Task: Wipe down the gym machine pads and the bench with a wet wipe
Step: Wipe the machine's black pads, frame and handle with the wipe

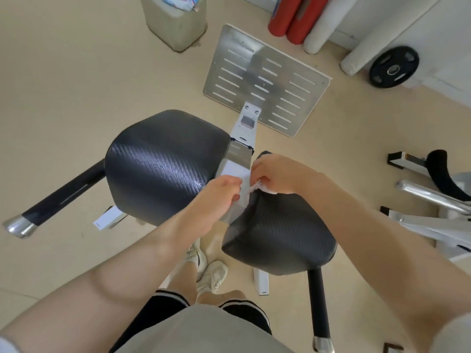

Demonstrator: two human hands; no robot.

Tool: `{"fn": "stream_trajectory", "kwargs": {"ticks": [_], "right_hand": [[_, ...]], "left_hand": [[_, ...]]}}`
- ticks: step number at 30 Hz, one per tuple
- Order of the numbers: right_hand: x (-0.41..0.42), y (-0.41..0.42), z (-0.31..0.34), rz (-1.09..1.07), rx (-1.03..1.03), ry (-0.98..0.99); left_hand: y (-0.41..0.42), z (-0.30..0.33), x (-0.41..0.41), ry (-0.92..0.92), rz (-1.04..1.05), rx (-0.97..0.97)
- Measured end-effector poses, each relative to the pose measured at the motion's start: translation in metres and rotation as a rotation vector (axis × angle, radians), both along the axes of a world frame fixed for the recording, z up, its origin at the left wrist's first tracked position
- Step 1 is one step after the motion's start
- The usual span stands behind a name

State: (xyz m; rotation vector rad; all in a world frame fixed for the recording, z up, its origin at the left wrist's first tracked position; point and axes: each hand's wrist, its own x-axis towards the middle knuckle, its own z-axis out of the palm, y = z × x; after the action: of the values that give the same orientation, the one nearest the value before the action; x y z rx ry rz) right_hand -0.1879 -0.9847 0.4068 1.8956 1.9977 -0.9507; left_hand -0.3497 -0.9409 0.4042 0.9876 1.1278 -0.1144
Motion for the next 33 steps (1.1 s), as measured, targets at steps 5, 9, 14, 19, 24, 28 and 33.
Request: {"fn": "stream_trajectory", "kwargs": {"ticks": [5,9,14,19,24,28,33], "right_hand": [[0.018,0.016,-0.026,-0.267,-0.035,0.062],[0.012,0.003,-0.013,-0.157,-0.12,0.086],[0.028,-0.002,-0.013,-0.107,-0.058,0.217],[0.063,0.024,-0.064,-0.167,-0.035,0.209],[0.067,0.038,-0.069,-0.133,-0.107,0.236],[0.049,0.023,-0.052,-0.006,-0.072,0.365],[0.069,0.044,-0.084,-0.081,-0.08,0.322]], "left_hand": [[-0.005,-0.007,0.004,0.036,-0.185,0.076],[-0.013,-0.005,0.015,0.005,-0.323,0.176],[-0.013,-0.012,0.02,0.022,-0.367,0.225],[-0.01,-0.026,0.031,0.07,-0.306,0.269],[-0.005,-0.035,0.043,0.096,-0.296,0.25],[-0.011,-0.035,0.051,0.175,-0.364,0.382],[-0.006,-0.038,0.052,0.122,-0.306,0.318]]}}
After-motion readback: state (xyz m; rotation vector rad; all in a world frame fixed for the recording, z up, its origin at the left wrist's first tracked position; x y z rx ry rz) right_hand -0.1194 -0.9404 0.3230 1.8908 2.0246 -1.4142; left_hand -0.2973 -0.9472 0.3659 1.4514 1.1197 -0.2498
